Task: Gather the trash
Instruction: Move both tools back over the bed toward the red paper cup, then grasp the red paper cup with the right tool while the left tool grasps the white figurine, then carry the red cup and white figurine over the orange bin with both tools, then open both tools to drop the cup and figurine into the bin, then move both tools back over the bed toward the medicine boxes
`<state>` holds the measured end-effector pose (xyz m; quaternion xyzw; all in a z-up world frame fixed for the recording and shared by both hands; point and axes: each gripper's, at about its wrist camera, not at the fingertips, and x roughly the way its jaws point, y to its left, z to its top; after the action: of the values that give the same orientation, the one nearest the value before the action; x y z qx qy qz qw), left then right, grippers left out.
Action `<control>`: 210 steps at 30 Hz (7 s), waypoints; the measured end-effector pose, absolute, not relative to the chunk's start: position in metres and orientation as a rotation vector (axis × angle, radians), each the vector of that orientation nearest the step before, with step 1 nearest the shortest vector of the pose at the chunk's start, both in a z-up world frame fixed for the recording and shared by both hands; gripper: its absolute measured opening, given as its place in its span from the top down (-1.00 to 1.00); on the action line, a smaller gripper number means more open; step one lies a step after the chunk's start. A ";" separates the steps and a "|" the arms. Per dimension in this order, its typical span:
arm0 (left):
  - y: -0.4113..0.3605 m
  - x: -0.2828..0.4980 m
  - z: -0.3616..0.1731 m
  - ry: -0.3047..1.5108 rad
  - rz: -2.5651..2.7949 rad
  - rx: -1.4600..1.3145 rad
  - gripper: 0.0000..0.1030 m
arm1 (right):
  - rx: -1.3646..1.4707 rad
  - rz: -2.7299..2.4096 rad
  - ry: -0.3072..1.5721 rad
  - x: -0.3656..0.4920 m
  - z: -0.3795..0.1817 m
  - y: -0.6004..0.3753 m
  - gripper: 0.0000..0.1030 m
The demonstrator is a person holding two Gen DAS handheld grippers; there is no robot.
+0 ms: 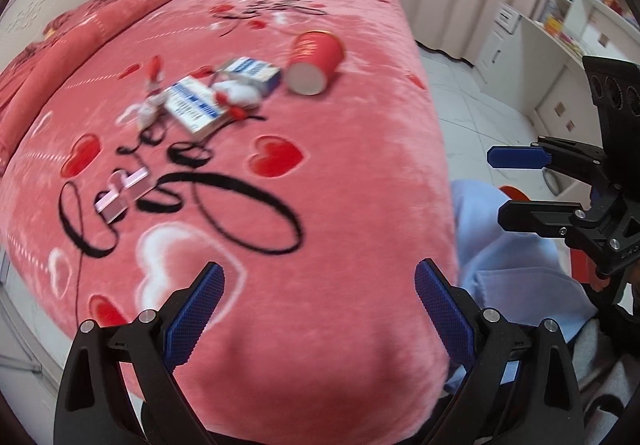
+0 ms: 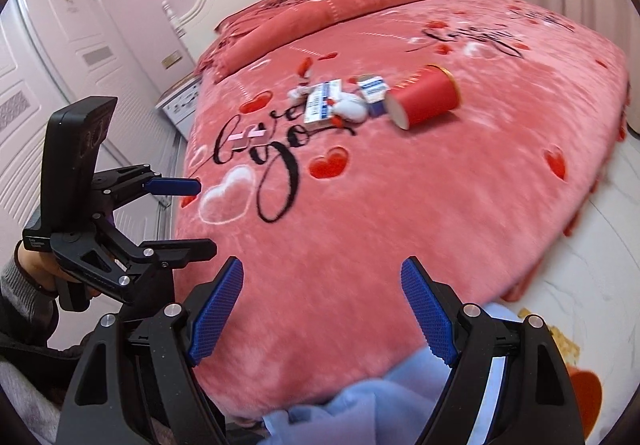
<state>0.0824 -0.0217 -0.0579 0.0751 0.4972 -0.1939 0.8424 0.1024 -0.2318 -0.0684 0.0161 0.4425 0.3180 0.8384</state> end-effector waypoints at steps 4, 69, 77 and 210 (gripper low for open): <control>-0.002 0.094 -0.056 1.043 -0.380 0.141 -0.84 | 0.011 0.697 0.937 0.117 -0.068 -0.216 -0.56; -0.034 0.307 -0.112 1.062 -0.597 0.399 -0.22 | -0.072 0.643 0.855 0.304 -0.093 -0.233 -0.64; -0.032 0.308 -0.116 1.104 -0.617 0.308 0.14 | -0.046 0.628 0.847 0.300 -0.093 -0.240 -0.64; -0.316 0.073 -0.093 1.068 -0.978 0.501 -0.74 | 0.462 0.079 0.892 -0.024 -0.115 -0.536 -0.75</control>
<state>0.0732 -0.3157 -0.0931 0.2267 0.4834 -0.4423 0.7206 -0.0244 -0.5356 -0.1151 0.2213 0.4272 0.0377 0.8758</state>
